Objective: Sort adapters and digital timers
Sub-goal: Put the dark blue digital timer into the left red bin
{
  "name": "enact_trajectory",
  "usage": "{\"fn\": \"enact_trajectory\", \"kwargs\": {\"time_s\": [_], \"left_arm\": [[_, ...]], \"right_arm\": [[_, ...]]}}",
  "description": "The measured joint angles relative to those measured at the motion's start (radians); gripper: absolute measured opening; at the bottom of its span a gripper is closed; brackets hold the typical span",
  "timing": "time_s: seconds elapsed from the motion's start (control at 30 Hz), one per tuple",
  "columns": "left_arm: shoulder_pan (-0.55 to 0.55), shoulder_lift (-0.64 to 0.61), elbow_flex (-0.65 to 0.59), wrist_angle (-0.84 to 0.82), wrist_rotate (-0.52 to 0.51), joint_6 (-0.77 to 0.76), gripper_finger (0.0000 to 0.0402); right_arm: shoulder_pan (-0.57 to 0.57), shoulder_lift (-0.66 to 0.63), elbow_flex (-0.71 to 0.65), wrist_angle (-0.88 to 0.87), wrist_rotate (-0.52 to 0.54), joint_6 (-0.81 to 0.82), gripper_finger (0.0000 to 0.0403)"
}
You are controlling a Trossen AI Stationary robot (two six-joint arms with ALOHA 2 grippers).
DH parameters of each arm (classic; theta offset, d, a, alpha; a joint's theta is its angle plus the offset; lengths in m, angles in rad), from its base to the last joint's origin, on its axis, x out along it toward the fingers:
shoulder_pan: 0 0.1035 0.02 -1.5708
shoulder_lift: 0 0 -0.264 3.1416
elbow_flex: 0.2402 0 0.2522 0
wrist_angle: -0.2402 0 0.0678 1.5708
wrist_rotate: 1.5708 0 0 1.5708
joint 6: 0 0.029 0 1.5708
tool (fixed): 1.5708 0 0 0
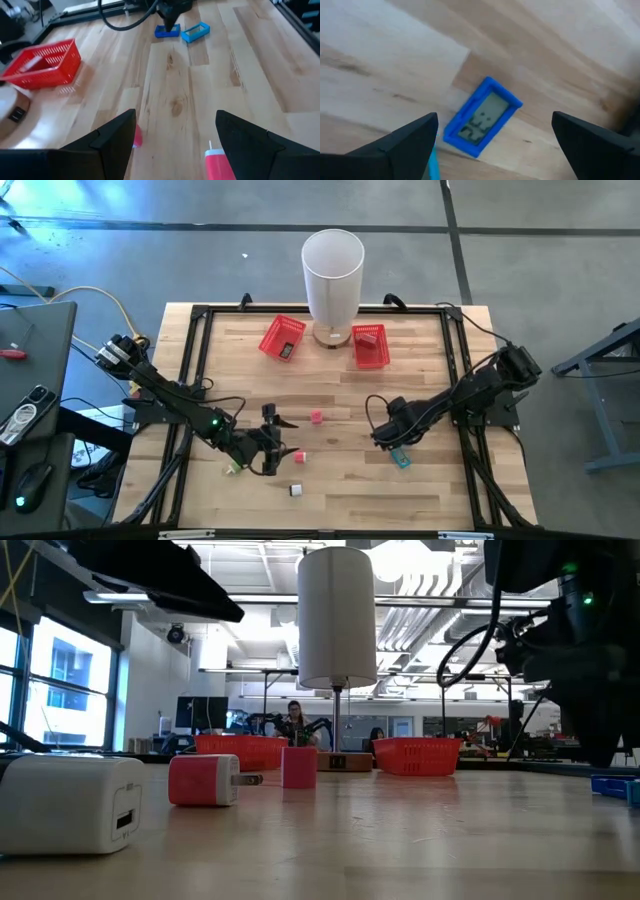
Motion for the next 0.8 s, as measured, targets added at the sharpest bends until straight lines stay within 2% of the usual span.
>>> {"fn": "enact_trajectory", "kwargs": {"time_s": [0.17, 0.37, 0.57, 0.8], "left_arm": [[0.012, 0.000, 0.000, 0.000, -0.001, 0.035, 0.0264], [0.032, 0.000, 0.000, -0.010, -0.003, 0.041, 0.0264], [0.033, 0.000, 0.000, -0.053, -0.003, 0.054, 0.0264], [0.035, 0.000, 0.000, -0.131, -0.003, 0.055, 0.0264]], "right_arm": [[0.003, 0.000, 0.000, 0.003, -0.046, 0.082, 0.0380], [0.008, 0.000, 0.000, 0.120, -0.026, 0.103, 0.0380], [0.011, -0.001, -0.017, 0.102, 0.005, 0.228, 0.0380], [0.056, -0.001, -0.078, 0.127, -0.074, 0.355, 0.0380]]}}
